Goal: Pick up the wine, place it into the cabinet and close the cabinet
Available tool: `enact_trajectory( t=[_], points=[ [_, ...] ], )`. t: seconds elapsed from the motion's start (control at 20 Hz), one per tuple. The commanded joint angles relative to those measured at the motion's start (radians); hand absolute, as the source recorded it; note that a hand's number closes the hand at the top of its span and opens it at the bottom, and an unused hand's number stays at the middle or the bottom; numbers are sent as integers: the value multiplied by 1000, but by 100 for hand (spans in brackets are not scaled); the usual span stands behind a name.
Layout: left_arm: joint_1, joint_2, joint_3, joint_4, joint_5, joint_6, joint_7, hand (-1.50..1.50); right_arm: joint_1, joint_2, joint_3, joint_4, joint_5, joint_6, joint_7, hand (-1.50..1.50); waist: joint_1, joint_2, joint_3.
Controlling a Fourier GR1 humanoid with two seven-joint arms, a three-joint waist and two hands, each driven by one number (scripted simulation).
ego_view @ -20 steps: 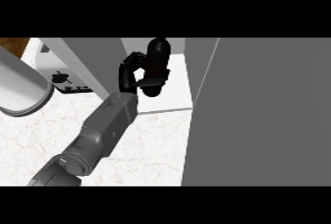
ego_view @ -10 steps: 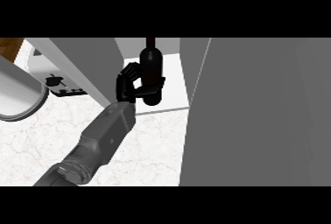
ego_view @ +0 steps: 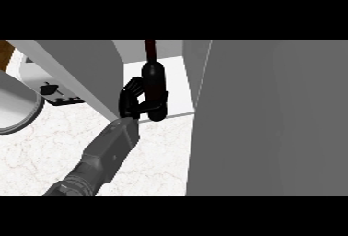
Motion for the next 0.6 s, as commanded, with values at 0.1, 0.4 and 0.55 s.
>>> enact_trajectory(
  t=[0.1, 0.4, 0.55],
  points=[
    [52, 0, -26, -8, 22, 19, -19, 150, 15, -1, -13, -35, -45, 8, 9, -150, -21, -2, 0],
    [59, 0, -60, -26, 28, 45, -45, 150, 18, 12, 17, -13, -20, 7, 0, -150, -18, 2, -2],
    [27, 0, -61, -40, 54, 74, -12, 150, 12, 8, -1, -25, -31, 1, 14, -150, -36, 1, -1]
  ],
)
